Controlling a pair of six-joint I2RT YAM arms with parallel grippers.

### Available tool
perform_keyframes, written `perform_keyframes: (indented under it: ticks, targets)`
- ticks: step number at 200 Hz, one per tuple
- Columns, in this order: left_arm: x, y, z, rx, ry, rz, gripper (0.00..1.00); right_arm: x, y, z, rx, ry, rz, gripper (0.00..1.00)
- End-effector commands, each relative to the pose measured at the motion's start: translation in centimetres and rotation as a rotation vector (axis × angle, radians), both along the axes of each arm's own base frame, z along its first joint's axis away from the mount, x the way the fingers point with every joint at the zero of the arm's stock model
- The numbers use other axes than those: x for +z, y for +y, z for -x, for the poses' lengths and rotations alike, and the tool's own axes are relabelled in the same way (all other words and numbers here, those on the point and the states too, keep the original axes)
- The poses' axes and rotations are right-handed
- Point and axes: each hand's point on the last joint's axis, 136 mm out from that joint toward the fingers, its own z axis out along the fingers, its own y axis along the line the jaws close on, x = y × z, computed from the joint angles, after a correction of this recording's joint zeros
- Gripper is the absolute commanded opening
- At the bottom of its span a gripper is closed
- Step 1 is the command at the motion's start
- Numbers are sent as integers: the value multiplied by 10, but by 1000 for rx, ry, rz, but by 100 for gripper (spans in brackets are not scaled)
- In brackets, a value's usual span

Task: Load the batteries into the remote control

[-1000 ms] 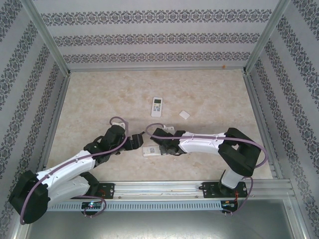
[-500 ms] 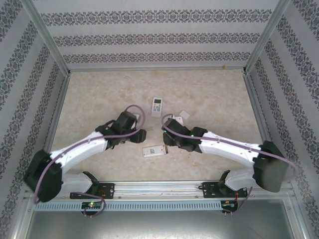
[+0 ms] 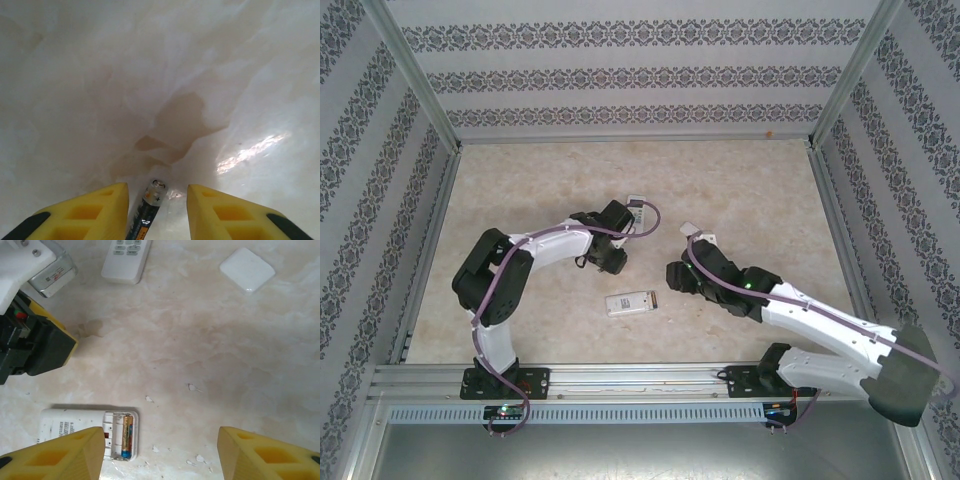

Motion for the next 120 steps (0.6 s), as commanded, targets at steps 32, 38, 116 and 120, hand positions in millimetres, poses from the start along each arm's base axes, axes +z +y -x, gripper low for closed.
perform_keyframes:
  ticks: [32,38,116,120]
  targets:
    - [-10,24,17,-31,107,-58,33,-6,-11,2,-40,16,-25,63]
    - [-11,26,18,-30,114,-59,32,-5,-10,1,-39,17,-27,63]
    - [-10,17,20,-141,152,-12,11,12,-11,-1,-32,-6,-46,64]
    - [-6,16,19,-145,139,-2,11,14,-12,-1,-33,-11,-50,64]
